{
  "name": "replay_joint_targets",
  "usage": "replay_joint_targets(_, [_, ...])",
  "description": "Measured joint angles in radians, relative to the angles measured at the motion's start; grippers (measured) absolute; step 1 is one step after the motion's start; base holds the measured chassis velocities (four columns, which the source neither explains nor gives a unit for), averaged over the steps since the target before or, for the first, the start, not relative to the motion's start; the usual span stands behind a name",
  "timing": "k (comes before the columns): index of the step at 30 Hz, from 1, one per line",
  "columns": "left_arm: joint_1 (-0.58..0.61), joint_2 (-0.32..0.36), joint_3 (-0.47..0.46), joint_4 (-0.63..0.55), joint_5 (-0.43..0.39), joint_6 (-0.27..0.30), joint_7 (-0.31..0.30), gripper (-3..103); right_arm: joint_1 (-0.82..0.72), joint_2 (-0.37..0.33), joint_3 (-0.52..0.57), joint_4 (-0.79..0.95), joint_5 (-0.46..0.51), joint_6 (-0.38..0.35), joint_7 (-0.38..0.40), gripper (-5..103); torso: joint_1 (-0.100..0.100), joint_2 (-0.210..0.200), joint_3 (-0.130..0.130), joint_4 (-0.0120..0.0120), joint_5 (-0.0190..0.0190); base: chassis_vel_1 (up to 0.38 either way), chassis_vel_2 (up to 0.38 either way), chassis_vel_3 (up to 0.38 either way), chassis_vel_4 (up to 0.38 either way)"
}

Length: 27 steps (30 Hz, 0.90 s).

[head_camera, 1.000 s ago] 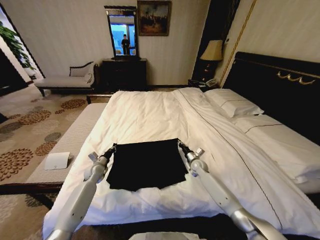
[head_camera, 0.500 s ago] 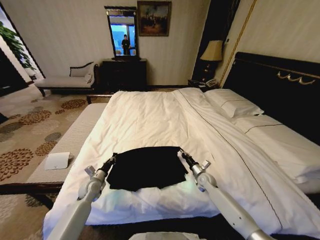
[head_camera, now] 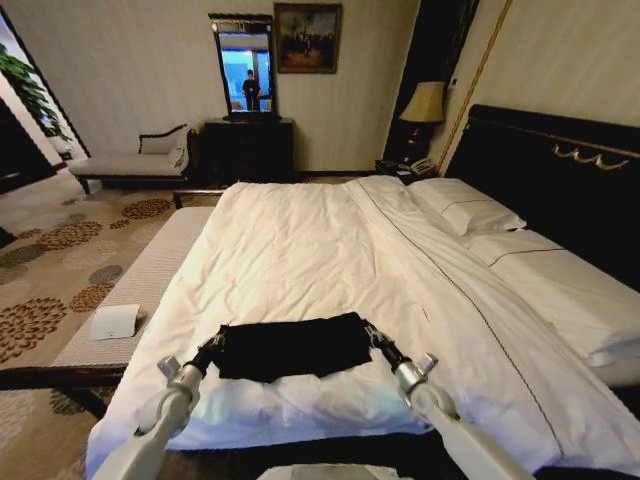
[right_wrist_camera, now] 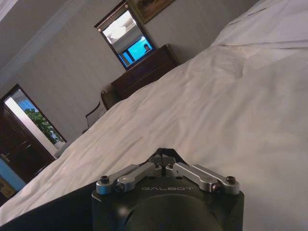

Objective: Fold the clothes on the bed.

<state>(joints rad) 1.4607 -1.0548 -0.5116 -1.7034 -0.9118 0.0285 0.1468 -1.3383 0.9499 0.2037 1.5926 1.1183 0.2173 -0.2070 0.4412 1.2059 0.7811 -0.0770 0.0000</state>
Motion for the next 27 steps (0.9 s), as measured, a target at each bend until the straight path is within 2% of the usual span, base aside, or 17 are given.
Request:
replay_joint_targets(5, [0.036,-0.007,-0.012,-0.032,0.025,-0.032,0.020,1,-0.057,0.000,0.017,0.043,-0.020,0.015,-0.001,0,0.000,0.000,0.000,-0.0001,-0.0002,0.000,0.000,0.000,0.000])
replay_joint_targets(13, [0.124,-0.011,-0.054,-0.066,0.055,-0.081,0.096,1,-0.110,0.021,0.020,0.054,-0.070,0.034,-0.004,0,0.000,0.000,0.000,0.0000,0.0000,0.000,0.000,0.000,0.000])
replay_joint_targets(17, [0.138,-0.016,-0.061,-0.062,0.066,-0.103,0.100,1,-0.123,0.027,0.020,0.051,-0.085,0.040,-0.002,-3,0.000,0.000,0.000,-0.0001,0.0000,0.000,0.000,0.000,0.000])
replay_joint_targets(21, [0.154,-0.017,-0.074,-0.083,0.086,-0.123,0.097,0,-0.136,0.030,0.022,0.070,-0.095,0.045,0.018,12,0.000,0.000,0.000,-0.0002,-0.0001,0.000,0.000,0.000,0.000])
replay_joint_targets(22, [0.166,-0.017,-0.090,-0.102,0.090,-0.130,0.099,6,-0.146,0.030,0.032,0.092,-0.095,0.046,0.025,17,0.000,0.000,0.000,-0.0002,-0.0001,0.000,0.000,0.000,0.000])
replay_joint_targets(23, [0.185,-0.015,-0.112,-0.130,0.089,-0.136,0.105,11,-0.156,0.029,0.044,0.116,-0.095,0.048,0.032,17,0.000,0.000,0.000,-0.0002,0.0000,0.000,0.000,0.000,0.000])
replay_joint_targets(24, [0.211,-0.013,-0.141,-0.165,0.083,-0.141,0.117,11,-0.168,0.027,0.063,0.145,-0.091,0.049,0.040,22,0.000,0.000,0.000,-0.0001,0.0000,0.000,0.000,0.000,0.000])
replay_joint_targets(25, [0.232,-0.010,-0.172,-0.195,0.078,-0.146,0.127,16,-0.180,0.022,0.085,0.177,-0.083,0.050,0.050,28,0.000,0.000,0.000,0.0001,0.0000,0.000,0.000,0.000,0.000])
replay_joint_targets(26, [0.232,-0.010,-0.172,-0.195,0.078,-0.146,0.127,16,-0.180,0.022,0.085,0.177,-0.083,0.050,0.050,28,0.000,0.000,0.000,0.0001,0.0000,0.000,0.000,0.000,0.000])
replay_joint_targets(27, [0.254,-0.006,-0.214,-0.230,0.073,-0.156,0.140,22,-0.192,0.016,0.110,0.213,-0.072,0.051,0.064,33,0.000,0.000,0.000,0.0001,0.0003,0.000,0.000,0.000,0.000])
